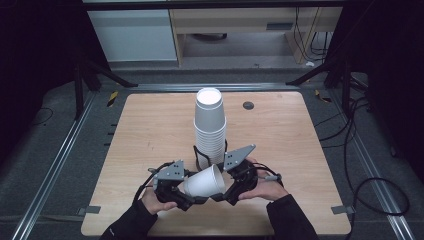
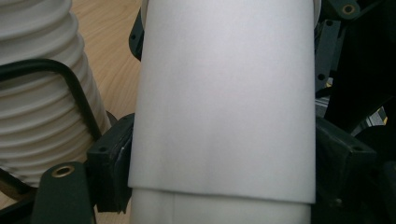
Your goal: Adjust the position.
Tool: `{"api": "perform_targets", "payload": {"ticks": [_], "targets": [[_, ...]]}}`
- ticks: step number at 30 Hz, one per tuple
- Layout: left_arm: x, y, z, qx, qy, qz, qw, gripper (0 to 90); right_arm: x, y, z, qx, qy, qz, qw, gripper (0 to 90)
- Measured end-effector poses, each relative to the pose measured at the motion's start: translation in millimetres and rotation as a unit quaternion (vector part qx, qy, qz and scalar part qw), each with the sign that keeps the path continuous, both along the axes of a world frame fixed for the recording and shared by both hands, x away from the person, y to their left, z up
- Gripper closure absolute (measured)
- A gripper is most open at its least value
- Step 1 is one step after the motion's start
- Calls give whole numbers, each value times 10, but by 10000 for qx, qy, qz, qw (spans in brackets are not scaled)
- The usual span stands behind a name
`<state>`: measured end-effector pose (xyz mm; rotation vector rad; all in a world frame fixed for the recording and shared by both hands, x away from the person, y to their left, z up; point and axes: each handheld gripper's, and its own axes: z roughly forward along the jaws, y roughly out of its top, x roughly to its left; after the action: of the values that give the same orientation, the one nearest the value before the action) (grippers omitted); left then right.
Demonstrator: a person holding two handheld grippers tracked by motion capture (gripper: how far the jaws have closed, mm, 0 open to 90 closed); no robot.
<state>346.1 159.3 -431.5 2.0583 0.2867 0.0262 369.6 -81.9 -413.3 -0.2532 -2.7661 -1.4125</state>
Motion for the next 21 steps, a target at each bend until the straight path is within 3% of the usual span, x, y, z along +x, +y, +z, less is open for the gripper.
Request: {"api": "perform_targets", "payload": {"ticks": [21], "targets": [[19,-17,-9,109,111,-135,9998,202,-1,22,-34,-32,89,178,9998,91]]}}
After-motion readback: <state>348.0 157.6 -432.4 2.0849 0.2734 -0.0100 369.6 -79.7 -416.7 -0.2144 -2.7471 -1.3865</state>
